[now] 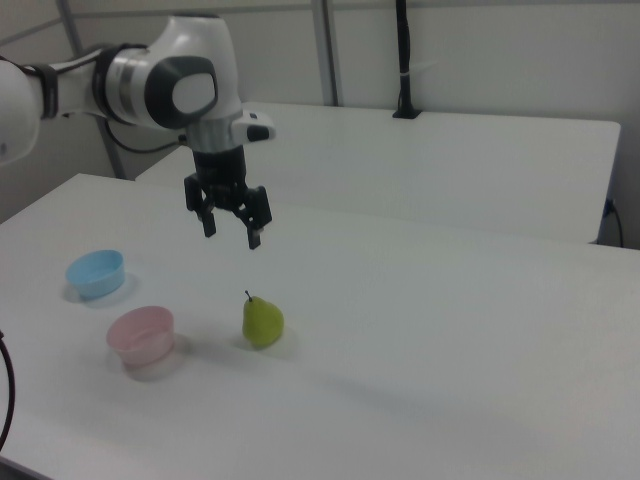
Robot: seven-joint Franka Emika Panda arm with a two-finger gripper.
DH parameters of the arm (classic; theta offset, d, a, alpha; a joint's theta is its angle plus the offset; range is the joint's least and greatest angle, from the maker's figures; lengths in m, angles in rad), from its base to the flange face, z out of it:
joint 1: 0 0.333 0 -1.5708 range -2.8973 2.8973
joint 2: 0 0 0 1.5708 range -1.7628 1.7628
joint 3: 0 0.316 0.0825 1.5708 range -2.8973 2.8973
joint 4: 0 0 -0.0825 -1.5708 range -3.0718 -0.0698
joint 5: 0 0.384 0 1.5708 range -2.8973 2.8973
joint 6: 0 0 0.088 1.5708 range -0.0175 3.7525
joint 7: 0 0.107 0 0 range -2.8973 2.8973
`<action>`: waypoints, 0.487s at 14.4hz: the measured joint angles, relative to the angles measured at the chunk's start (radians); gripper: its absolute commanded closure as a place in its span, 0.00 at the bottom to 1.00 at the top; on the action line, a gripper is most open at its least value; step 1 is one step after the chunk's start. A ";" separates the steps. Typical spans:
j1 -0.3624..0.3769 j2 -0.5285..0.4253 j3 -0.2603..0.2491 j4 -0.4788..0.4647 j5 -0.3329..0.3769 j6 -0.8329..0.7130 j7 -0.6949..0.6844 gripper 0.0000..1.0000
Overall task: Place the pear in the bowl
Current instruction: 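Move the open gripper over the green pear and lower it, then close the gripper on the green pear and lift it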
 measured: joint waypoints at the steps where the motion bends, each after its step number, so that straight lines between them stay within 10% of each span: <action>1: 0.008 0.027 -0.002 -0.003 -0.007 0.010 -0.006 0.00; 7: 0.045 0.229 -0.005 -0.027 -0.097 0.137 -0.017 0.00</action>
